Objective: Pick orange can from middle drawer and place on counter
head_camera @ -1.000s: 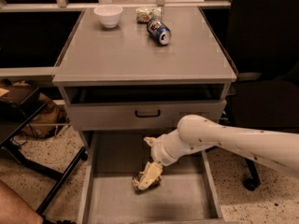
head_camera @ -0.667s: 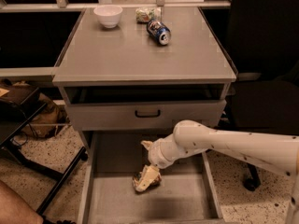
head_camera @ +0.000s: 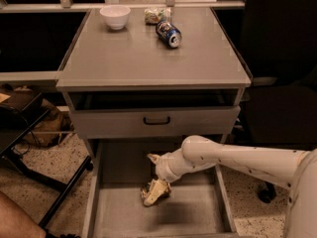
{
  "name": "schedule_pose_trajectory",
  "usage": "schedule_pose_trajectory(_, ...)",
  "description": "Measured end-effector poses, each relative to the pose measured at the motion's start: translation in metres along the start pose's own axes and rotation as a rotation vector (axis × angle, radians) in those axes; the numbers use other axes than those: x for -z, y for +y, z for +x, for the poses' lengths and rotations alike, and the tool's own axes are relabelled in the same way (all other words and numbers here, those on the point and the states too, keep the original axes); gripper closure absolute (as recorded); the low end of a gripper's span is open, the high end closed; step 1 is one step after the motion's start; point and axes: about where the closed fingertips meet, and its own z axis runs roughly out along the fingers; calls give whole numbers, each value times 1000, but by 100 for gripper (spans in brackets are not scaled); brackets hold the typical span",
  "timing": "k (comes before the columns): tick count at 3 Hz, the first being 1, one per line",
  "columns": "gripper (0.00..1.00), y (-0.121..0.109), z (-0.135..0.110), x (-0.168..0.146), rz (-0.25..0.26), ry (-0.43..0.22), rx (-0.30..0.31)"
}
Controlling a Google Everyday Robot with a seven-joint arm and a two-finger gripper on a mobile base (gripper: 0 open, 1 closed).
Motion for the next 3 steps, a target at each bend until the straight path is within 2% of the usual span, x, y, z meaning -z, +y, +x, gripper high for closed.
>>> schedule_pose_trajectory(2,0,5,34,-19,-16,-60,-11)
schedule_pose_trajectory(3,0,2,43,-29,-21,-67,-8)
